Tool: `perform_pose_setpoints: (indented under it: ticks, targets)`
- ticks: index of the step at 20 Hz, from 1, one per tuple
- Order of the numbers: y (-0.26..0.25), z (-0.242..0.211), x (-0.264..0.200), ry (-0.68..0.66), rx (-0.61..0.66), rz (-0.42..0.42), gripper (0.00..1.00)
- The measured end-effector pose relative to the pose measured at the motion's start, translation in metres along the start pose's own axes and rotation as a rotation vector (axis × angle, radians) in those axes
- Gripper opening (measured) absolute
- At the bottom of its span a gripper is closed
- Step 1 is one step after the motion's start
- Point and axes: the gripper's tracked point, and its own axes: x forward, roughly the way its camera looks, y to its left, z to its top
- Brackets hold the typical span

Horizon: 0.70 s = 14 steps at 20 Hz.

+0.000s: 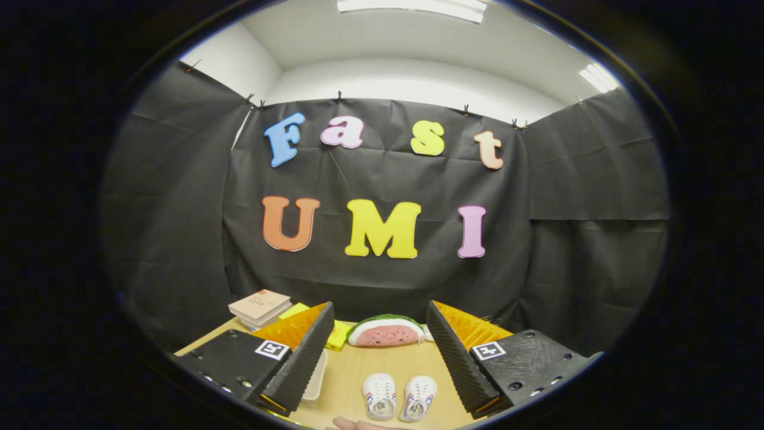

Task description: Open the storage box then place both shoes into the box .Put the left shoe in first, then the right shoe, with the right side of both shoes facing outward in a uniform manner.

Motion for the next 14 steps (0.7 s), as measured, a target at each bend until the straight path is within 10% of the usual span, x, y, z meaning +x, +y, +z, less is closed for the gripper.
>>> perform_pose_setpoints:
  ticks: [14]
  targets:
    - [-0.013,-0.082,0.070,0.169,0.065,0.202,0.95]
